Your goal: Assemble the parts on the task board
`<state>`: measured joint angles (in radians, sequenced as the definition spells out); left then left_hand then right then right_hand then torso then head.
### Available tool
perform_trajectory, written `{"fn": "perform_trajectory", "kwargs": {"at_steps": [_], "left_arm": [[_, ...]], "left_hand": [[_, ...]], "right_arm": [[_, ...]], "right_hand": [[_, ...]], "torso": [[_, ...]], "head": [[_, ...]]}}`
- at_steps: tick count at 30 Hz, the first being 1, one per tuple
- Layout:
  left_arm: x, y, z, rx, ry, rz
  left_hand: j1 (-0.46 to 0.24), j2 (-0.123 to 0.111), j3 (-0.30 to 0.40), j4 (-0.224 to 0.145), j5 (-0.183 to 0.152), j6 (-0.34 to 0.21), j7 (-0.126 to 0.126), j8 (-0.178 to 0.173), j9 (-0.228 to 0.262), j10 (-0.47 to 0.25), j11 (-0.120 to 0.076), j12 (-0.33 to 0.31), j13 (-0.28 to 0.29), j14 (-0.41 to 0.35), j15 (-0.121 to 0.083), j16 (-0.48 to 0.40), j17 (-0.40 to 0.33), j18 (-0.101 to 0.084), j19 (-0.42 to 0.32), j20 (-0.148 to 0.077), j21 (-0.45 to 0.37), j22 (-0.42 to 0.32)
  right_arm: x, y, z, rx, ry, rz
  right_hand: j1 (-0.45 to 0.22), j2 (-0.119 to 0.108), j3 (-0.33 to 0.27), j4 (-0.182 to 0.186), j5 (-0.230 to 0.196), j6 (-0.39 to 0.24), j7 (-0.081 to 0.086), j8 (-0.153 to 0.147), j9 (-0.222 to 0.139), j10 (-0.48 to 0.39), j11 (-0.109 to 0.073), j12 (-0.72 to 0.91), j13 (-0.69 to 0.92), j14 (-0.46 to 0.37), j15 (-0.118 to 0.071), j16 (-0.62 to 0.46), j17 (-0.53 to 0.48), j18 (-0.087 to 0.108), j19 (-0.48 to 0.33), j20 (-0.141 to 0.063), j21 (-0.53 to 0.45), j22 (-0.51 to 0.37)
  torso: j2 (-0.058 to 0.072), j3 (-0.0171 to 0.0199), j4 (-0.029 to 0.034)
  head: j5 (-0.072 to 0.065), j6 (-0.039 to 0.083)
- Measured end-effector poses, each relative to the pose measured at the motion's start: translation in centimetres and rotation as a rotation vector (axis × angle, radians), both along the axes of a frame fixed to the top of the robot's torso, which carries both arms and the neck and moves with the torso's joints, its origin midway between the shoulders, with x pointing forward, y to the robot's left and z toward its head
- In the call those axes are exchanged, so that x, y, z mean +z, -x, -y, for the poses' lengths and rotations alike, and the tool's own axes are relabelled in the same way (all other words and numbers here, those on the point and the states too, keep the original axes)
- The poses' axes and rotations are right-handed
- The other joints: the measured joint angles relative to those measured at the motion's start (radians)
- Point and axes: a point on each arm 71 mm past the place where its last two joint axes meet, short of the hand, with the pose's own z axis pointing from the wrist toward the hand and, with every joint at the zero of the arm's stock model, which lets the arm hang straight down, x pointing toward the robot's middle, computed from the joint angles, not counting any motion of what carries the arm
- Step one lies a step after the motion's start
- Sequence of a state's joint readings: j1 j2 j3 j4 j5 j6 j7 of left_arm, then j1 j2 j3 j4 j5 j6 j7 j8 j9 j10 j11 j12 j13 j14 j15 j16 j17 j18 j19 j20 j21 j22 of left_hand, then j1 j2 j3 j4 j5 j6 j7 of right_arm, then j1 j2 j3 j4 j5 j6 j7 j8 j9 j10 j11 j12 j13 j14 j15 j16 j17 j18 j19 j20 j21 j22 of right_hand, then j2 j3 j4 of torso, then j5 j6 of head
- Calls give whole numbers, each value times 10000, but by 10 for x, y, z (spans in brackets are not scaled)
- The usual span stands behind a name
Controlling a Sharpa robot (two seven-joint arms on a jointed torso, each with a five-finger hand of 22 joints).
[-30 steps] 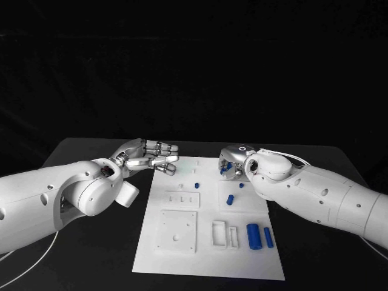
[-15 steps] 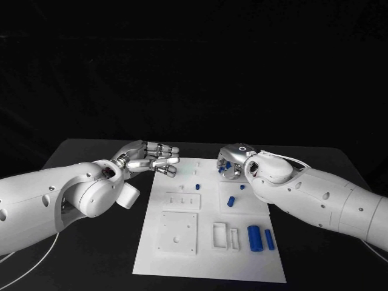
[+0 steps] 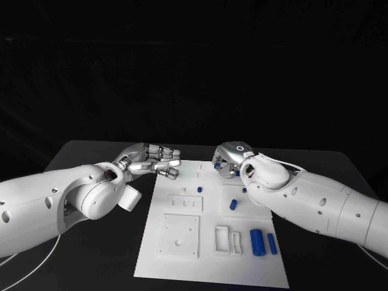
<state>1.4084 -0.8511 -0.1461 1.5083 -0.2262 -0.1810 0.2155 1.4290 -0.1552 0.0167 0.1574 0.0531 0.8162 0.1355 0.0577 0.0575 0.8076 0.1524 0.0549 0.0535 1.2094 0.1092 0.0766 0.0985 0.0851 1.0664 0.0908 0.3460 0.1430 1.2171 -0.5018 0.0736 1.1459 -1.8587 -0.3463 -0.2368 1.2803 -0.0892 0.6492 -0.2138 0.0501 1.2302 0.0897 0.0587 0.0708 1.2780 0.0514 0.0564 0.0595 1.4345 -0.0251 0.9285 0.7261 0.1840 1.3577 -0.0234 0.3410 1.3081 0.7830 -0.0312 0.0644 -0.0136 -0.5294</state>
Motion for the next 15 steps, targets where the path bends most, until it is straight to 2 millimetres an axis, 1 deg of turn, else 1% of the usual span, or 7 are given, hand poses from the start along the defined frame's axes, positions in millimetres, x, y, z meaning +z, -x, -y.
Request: {"fn": "perform_trajectory", "kwargs": {"at_steps": [4,10,12,15], "left_arm": [[0,0,2,-22,3,5],[0,-1,5,-65,7,10],[0,-1,7,-82,7,12],[0,-2,10,-133,13,15]], "left_hand": [[0,0,0,0,0,0,0,0,0,0,0,0,0,0,0,0,0,0,0,0,0,-1],[0,0,0,0,0,0,0,0,0,0,0,0,0,0,0,0,-1,0,0,0,0,-1],[0,0,0,0,0,0,0,0,0,0,0,0,0,0,0,0,13,0,0,0,0,4],[39,39,26,-26,0,0,0,0,0,0,0,0,-1,0,0,0,18,0,0,0,0,12]], "right_arm": [[0,-3,-9,-76,-97,148],[0,-7,-21,-155,-234,317],[-1,-7,-25,-156,-266,353],[-1,-8,-30,-134,-316,397]], "right_hand": [[0,0,0,0,-1,0,-1,-1,-1,0,-1,0,0,0,-1,0,0,-10,0,1,0,-1],[0,-1,26,26,-8,-1,-1,-3,-2,1,-1,-4,0,1,-1,0,0,-62,-1,2,0,-2],[-1,-1,46,6,-8,-1,-1,-4,-2,1,-1,-5,0,1,-1,0,0,-63,-1,2,0,-2],[-4,-4,54,-1,-9,-2,-1,-4,-2,1,-2,-7,0,2,-1,0,-9,-66,-1,3,0,-2]], "torso": [[11,0,0],[25,6,0],[27,2,1],[34,-9,24]], "head": [[36,36],[70,50],[79,51],[98,91]]}}
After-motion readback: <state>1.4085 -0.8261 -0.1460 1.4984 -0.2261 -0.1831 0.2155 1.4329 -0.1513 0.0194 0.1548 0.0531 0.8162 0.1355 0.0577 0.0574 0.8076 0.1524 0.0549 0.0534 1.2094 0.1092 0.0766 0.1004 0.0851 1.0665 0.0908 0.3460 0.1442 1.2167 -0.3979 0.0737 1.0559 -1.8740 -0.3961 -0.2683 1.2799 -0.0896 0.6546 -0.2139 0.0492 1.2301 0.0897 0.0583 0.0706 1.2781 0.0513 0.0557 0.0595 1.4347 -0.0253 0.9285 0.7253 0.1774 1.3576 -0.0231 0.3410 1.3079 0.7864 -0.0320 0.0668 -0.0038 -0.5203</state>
